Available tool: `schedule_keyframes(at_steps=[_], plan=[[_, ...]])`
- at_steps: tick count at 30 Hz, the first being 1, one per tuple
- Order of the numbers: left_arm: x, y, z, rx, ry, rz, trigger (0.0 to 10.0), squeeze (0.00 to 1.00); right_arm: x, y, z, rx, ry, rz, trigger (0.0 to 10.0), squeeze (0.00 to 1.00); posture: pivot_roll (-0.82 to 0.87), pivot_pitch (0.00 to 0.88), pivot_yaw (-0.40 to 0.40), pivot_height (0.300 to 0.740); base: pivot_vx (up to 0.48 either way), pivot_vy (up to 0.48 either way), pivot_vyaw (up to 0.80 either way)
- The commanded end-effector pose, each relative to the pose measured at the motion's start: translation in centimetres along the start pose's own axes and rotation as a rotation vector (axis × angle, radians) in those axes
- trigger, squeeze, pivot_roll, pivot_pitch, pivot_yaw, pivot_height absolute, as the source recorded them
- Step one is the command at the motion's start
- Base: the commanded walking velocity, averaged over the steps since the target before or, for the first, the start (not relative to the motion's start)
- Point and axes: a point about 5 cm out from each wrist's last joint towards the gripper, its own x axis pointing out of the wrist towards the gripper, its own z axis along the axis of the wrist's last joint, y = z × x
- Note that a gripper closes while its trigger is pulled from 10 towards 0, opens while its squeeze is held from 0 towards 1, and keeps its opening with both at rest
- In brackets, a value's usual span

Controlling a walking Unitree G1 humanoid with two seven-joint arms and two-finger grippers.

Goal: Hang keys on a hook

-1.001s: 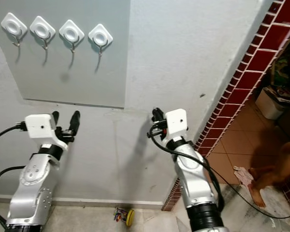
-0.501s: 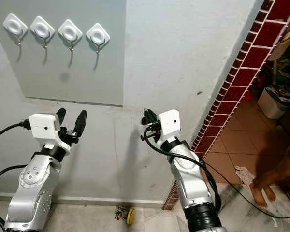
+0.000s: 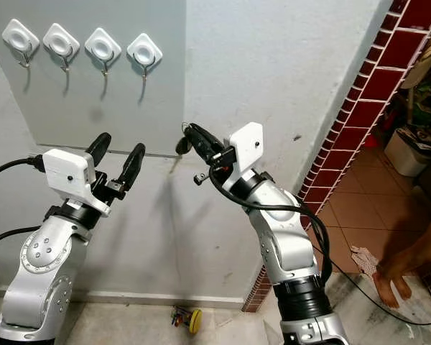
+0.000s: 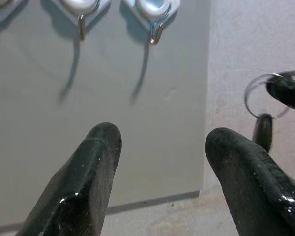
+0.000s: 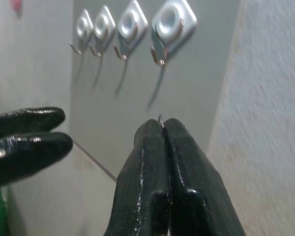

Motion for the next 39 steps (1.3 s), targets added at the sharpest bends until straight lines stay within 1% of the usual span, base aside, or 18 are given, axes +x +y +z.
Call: schedule_keyframes(at_steps=[1,6,10,11,16,18,21,24,25,26,27,35,39], plan=[[0.0,-0.1,0.7,0.001,-0.016,-0.017,10.0,0.0,0.8,0.0,2.0,-0.025,-0.067,0.037,10.0,0.0,-0.02,0.007,-0.068,0.74,0.0,0.0,0.0],[0.1,0.0,1.1,0.005,-0.026,-0.019,10.0,0.0,1.5,0.2,2.6,-0.011,-0.092,0.065,10.0,0.0,-0.02,0.007,-0.068,0.74,0.0,0.0,0.0],[0.2,-0.1,1.5,0.003,-0.034,-0.027,10.0,0.0,2.6,0.2,3.0,0.015,-0.116,0.079,10.0,0.0,-0.01,0.01,-0.069,0.74,0.0,0.0,0.0],[0.2,-0.1,1.5,0.003,-0.034,-0.027,10.0,0.0,2.6,0.2,3.0,0.015,-0.116,0.079,10.0,0.0,-0.01,0.01,-0.069,0.74,0.0,0.0,0.0],[0.3,-0.1,2.0,-0.002,-0.045,-0.026,10.0,0.0,3.9,0.0,2.9,0.058,-0.125,0.074,10.0,0.0,-0.01,0.012,-0.07,0.74,0.0,0.0,0.0],[0.4,-0.1,2.1,-0.003,-0.048,-0.025,10.0,0.0,4.0,0.0,2.9,0.066,-0.128,0.074,10.0,0.0,-0.01,0.012,-0.07,0.74,0.0,0.0,0.0],[0.4,-0.1,2.2,-0.01,-0.05,-0.021,10.0,0.0,4.5,-0.3,2.5,0.11,-0.131,0.061,10.0,0.0,-0.01,0.013,-0.072,0.74,0.0,0.0,0.0],[0.4,-0.1,2.3,-0.011,-0.049,-0.02,10.0,0.0,4.6,-0.3,2.5,0.114,-0.132,0.06,10.0,0.0,-0.01,0.013,-0.072,0.74,0.0,0.0,0.0],[0.4,-0.1,2.3,-0.012,-0.051,-0.019,10.0,0.0,4.7,-0.4,2.3,0.128,-0.129,0.054,10.0,0.0,0.0,0.014,-0.075,0.74,0.0,0.0,0.0],[0.3,-0.2,2.4,-0.014,-0.055,-0.014,10.0,0.0,5.3,-0.6,1.9,0.168,-0.125,0.048,10.0,0.0,0.01,0.014,-0.079,0.74,0.0,0.0,0.0],[0.3,-0.2,2.4,-0.015,-0.055,-0.012,10.0,0.0,5.5,-0.6,1.7,0.179,-0.123,0.05,10.0,0.0,0.01,0.013,-0.08,0.74,0.0,0.0,0.0],[0.2,-0.4,2.3,-0.012,-0.043,-0.015,10.0,0.0,6.7,-0.4,1.4,0.201,-0.117,0.079,10.0,0.0,0.02,0.012,-0.083,0.74,0.0,0.0,0.0],[0.2,-0.5,2.3,-0.014,-0.043,-0.015,10.0,0.0,7.0,-0.4,1.4,0.204,-0.116,0.089,10.0,0.0,0.02,0.012,-0.085,0.74,0.0,0.0,0.0]])
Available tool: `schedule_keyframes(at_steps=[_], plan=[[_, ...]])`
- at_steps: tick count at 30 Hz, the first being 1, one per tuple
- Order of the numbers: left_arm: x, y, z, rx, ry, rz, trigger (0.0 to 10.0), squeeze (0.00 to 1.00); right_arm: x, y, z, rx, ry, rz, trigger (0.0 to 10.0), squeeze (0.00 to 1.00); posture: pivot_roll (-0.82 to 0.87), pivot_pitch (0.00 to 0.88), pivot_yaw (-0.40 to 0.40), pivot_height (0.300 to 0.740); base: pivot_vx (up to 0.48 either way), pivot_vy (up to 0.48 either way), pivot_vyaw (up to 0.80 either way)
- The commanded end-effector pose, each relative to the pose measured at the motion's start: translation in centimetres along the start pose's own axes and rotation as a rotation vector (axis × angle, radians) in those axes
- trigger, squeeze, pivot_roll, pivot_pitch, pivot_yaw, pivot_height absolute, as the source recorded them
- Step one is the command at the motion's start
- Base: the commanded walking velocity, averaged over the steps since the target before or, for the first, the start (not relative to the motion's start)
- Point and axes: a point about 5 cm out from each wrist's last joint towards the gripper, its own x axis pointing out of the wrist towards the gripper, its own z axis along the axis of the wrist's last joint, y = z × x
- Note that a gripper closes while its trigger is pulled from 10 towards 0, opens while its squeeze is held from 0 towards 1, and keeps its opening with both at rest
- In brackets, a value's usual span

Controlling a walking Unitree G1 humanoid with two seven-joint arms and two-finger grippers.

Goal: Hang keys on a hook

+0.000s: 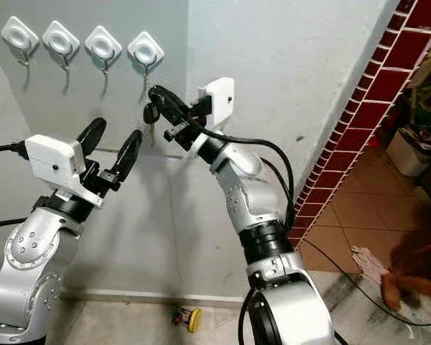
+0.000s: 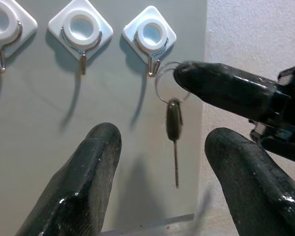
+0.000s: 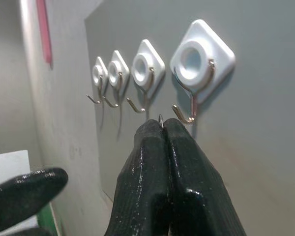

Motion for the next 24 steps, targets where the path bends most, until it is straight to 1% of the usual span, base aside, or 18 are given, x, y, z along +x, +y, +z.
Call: schedule_keyframes(at_steps=[1,7,14,16,22,24], plan=[[0.0,-0.3,0.2,0.002,0.0,-0.005,10.0,0.0,0.3,-0.3,0.7,-0.008,-0.027,0.004,10.0,0.0,0.02,0.014,-0.087,0.74,0.0,0.0,0.0],[-0.1,-0.3,0.2,0.0,0.003,0.0,10.0,0.0,1.1,-0.5,0.9,-0.002,-0.053,0.015,10.0,0.0,0.02,0.014,-0.09,0.74,0.0,0.0,0.0],[-0.1,-0.4,0.2,-0.001,0.004,0.003,10.0,0.0,1.7,-0.7,1.5,-0.004,-0.079,0.005,10.0,0.0,0.02,0.015,-0.091,0.74,0.0,0.0,0.0],[-0.1,-0.4,0.2,-0.002,0.006,0.004,10.0,0.0,2.0,-1.0,1.7,0.004,-0.095,-0.008,10.0,0.0,0.02,0.016,-0.09,0.74,0.0,0.0,0.0],[-0.1,-0.4,0.2,-0.002,0.007,0.004,10.0,0.0,2.1,-1.1,1.7,0.006,-0.099,-0.011,10.0,0.0,0.02,0.016,-0.09,0.74,0.0,0.0,0.0],[-0.1,-0.4,0.2,-0.003,0.008,0.007,10.0,0.0,2.1,-1.5,1.9,0.048,-0.117,-0.045,10.0,0.0,0.02,0.022,-0.09,0.74,0.0,0.0,0.0]])
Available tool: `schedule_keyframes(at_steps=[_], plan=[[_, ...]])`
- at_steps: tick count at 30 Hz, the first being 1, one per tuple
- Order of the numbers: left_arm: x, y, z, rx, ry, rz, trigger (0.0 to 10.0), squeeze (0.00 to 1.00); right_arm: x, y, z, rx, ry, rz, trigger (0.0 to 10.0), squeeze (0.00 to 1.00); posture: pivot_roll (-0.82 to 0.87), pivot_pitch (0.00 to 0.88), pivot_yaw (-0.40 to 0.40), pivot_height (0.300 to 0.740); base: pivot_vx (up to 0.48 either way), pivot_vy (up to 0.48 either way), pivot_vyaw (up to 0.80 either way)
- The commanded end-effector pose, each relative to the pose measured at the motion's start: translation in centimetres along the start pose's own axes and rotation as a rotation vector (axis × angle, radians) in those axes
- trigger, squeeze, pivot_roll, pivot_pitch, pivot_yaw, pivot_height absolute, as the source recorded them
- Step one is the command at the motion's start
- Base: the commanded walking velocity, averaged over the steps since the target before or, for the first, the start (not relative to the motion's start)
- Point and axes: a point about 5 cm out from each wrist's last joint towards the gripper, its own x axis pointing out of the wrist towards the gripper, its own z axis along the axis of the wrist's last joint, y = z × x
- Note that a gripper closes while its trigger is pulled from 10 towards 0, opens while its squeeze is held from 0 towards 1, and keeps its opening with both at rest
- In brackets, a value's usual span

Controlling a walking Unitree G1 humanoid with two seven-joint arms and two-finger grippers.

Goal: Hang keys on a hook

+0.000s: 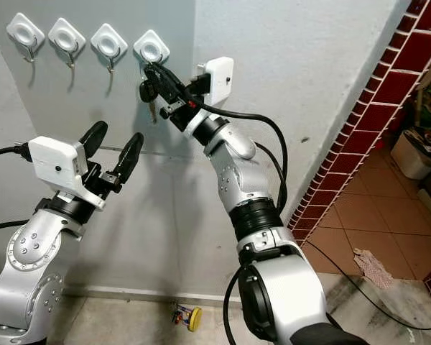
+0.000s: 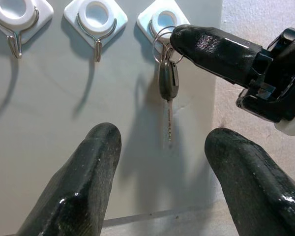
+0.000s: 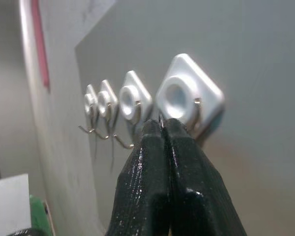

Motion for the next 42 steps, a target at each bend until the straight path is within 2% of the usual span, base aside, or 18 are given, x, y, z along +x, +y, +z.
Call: schedule_keyframes(at_steps=[1,2,3,7,15,16,17,18,19,20,26,32,42], plan=[[0.0,-0.3,0.4,0.003,-0.011,-0.008,10.0,0.0,0.5,-0.2,0.9,0.01,-0.035,-0.013,10.0,0.0,0.02,0.022,-0.09,0.74,0.0,0.0,0.0],[0.0,-0.3,0.4,0.003,-0.011,-0.008,10.0,0.0,0.5,-0.2,0.9,0.01,-0.036,-0.013,10.0,0.0,0.02,0.022,-0.09,0.74,0.0,0.0,0.0],[0.0,-0.3,0.4,0.004,-0.01,-0.006,10.0,0.0,0.2,-0.5,0.6,0.058,-0.039,-0.034,10.0,0.0,0.02,0.027,-0.087,0.74,0.0,0.0,0.0],[0.0,-0.3,0.4,0.005,-0.009,-0.006,10.0,0.0,-0.3,-0.8,0.1,0.127,-0.034,-0.057,10.0,0.0,0.02,0.03,-0.085,0.74,0.0,0.0,0.0],[0.1,-0.3,0.5,0.002,-0.012,-0.007,10.0,0.0,-1.9,-1.0,-1.7,0.162,0.018,-0.092,10.0,0.0,0.01,0.034,-0.078,0.74,0.0,0.0,0.0],[0.1,-0.3,0.5,0.002,-0.012,-0.007,10.0,0.0,-2.2,-1.0,-2.1,0.175,0.026,-0.095,10.0,0.6,0.01,0.035,-0.077,0.74,0.0,0.0,0.0],[0.1,-0.2,0.5,0.002,-0.012,-0.007,10.0,0.0,-2.4,-1.0,-2.2,0.181,0.031,-0.097,10.0,0.6,0.01,0.035,-0.077,0.74,0.0,0.0,0.0],[0.1,-0.2,0.5,0.001,-0.012,-0.007,10.0,0.0,-2.6,-1.0,-2.3,0.183,0.034,-0.098,10.0,0.66,0.01,0.035,-0.077,0.74,0.0,0.0,0.0],[0.1,-0.2,0.5,0.001,-0.013,-0.007,10.0,0.0,-2.8,-1.0,-2.4,0.188,0.034,-0.098,10.0,0.8,0.01,0.035,-0.077,0.74,0.0,0.0,0.0],[0.2,-0.2,0.5,0.0,-0.013,-0.006,10.0,0.0,-3.2,-1.0,-2.5,0.192,0.031,-0.099,10.0,1.0,0.01,0.035,-0.077,0.74,0.0,0.0,0.0],[0.3,-0.1,0.4,-0.002,-0.013,0.003,10.0,0.0,-4.3,-1.1,-2.8,0.163,0.032,-0.113,10.0,1.0,0.0,0.032,-0.071,0.74,0.0,0.0,0.0],[0.1,0.5,-0.5,-0.019,0.014,0.071,10.0,0.0,-5.7,-1.3,-3.3,0.054,0.06,-0.146,10.0,1.0,0.0,0.03,-0.068,0.74,0.0,0.0,0.0],[-0.1,0.7,-1.2,-0.013,0.035,0.081,10.0,0.0,-6.5,-1.4,-3.8,0.03,0.083,-0.16,10.0,1.0,0.0,0.03,-0.065,0.74,0.0,0.0,0.0]])
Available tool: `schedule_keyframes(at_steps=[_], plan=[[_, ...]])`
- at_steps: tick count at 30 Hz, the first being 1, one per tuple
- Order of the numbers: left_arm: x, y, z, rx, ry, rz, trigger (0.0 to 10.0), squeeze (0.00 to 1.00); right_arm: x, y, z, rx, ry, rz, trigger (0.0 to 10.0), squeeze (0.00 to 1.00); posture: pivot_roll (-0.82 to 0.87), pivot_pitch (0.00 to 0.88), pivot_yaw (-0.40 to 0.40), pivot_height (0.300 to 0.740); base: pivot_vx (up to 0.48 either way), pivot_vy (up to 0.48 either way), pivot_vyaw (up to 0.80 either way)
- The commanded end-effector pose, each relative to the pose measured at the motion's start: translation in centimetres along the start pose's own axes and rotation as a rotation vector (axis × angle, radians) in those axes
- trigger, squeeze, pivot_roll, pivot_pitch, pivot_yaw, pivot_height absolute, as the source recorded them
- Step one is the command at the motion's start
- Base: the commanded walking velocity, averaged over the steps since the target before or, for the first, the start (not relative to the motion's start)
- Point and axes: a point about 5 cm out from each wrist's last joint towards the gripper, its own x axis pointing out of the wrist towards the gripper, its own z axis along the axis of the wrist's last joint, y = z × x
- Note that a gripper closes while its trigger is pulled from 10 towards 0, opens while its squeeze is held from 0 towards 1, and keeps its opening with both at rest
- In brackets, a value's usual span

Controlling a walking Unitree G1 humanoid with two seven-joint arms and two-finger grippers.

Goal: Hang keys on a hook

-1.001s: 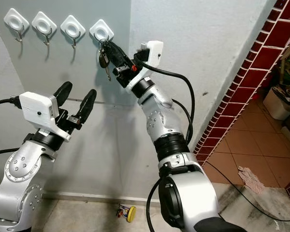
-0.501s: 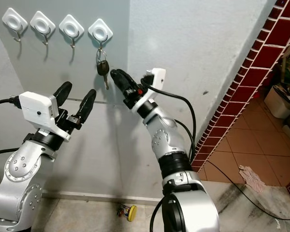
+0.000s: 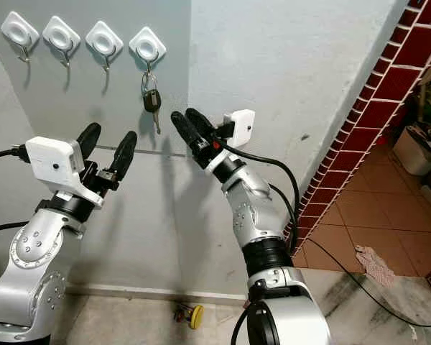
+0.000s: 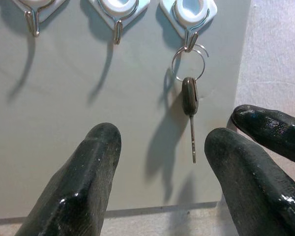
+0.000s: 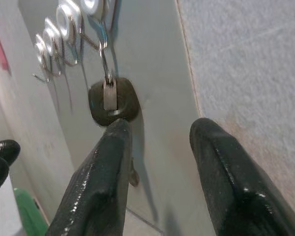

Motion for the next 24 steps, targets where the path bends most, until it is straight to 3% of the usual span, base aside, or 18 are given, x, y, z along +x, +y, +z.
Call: schedule_keyframes(at_steps=[1,2,3,4,6,7,9,10,15,17,24], plan=[[-0.3,0.3,-1.1,0.014,0.04,0.02,10.0,0.0,-0.8,-0.4,-0.3,-0.034,0.018,-0.034,10.0,1.0,-0.01,0.03,-0.066,0.74,0.0,0.0,0.0],[-0.3,0.3,-1.1,0.014,0.04,0.02,10.0,0.0,-0.8,-0.4,-0.3,-0.034,0.018,-0.034,10.0,1.0,-0.01,0.03,-0.066,0.74,0.0,0.0,0.0],[-1.0,0.9,-3.5,0.03,0.115,0.076,10.0,0.0,-2.4,-0.9,-2.1,-0.049,0.076,-0.09,10.0,1.0,-0.02,0.024,-0.061,0.74,0.0,0.0,0.0],[-1.0,0.9,-3.5,0.03,0.115,0.076,10.0,0.0,-2.4,-0.9,-2.1,-0.049,0.076,-0.09,10.0,1.0,-0.02,0.024,-0.061,0.74,0.0,0.0,0.0],[-3.2,1.6,-8.4,0.057,0.264,0.163,10.0,0.0,-6.1,-1.7,-5.8,-0.089,0.217,-0.17,10.0,1.0,-0.03,0.019,-0.054,0.74,0.0,0.0,0.0],[-3.2,1.6,-8.4,0.057,0.264,0.163,10.0,0.0,-6.1,-1.7,-5.8,-0.089,0.217,-0.17,10.0,1.0,-0.03,0.019,-0.054,0.74,0.0,0.0,0.0],[-4.5,1.6,-10.6,0.066,0.325,0.189,10.0,0.0,-8.2,-1.9,-7.7,-0.124,0.3,-0.191,10.0,1.0,-0.03,0.018,-0.053,0.74,0.0,0.0,0.0],[-5.0,1.5,-11.3,0.033,0.335,0.214,10.0,0.0,-9.5,-1.6,-8.6,-0.102,0.313,-0.143,10.0,1.0,-0.03,0.017,-0.05,0.74,0.0,0.0,0.0],[-5.4,1.2,-12.1,0.004,0.345,0.221,10.0,0.0,-11.2,-1.1,-10.2,-0.082,0.419,-0.067,10.0,1.0,-0.03,0.016,-0.047,0.74,0.0,0.0,0.0],[-5.9,1.3,-13.1,0.005,0.385,0.223,10.0,0.0,-12.5,-1.2,-11.3,-0.113,0.518,-0.066,10.0,1.0,-0.03,0.016,-0.051,0.74,0.0,0.0,0.0],[-7.8,1.5,-16.7,0.046,0.537,0.239,10.0,0.0,-16.7,-2.4,-13.4,-0.153,0.721,-0.241,10.0,1.0,-0.03,0.014,-0.05,0.74,0.0,0.0,0.0]])
